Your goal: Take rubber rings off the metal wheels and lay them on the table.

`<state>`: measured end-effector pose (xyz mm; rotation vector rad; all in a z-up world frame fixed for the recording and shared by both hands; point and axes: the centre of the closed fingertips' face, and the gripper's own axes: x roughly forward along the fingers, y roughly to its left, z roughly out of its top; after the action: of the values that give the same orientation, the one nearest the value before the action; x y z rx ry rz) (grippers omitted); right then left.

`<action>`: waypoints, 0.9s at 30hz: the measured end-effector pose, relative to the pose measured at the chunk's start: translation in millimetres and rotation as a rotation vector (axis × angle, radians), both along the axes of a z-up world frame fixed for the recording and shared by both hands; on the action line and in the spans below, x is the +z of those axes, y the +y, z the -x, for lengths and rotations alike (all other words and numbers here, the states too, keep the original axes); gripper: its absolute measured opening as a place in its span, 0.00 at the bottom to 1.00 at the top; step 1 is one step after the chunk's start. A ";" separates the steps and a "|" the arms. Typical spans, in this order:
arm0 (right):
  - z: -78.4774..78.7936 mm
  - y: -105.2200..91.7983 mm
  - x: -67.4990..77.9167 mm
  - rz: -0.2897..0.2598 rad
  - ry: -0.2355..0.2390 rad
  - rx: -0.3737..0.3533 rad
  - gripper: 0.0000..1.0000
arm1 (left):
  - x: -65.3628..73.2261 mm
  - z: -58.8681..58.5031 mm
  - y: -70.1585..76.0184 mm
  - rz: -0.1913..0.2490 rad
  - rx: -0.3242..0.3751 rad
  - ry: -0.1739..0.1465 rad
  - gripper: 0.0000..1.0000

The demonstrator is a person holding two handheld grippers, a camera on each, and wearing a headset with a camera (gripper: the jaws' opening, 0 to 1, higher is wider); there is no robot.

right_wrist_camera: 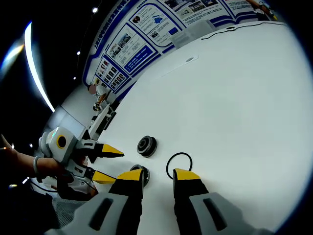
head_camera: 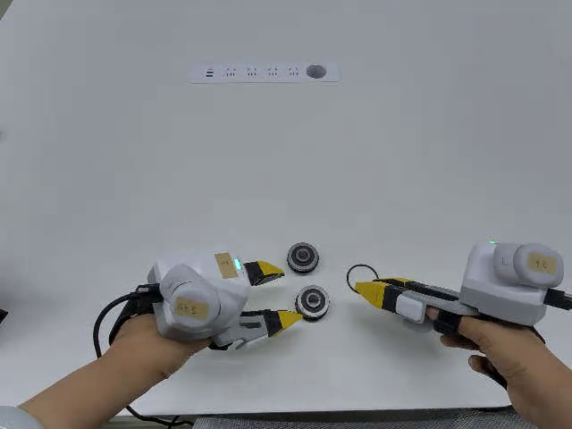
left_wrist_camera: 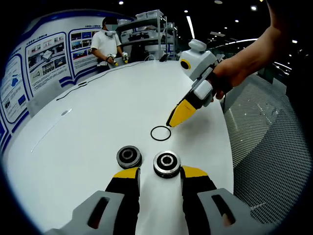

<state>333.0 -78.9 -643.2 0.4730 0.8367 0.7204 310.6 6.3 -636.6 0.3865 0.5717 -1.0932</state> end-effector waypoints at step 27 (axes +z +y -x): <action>8.1 13.9 -2.5 -0.043 0.019 0.018 0.22 | -11.1 -0.4 -23.3 -0.053 -0.091 0.015 0.19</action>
<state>324.9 -65.0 -645.8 0.5117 0.8457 0.7530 311.0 -17.0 -647.8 0.4542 0.6025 -1.1708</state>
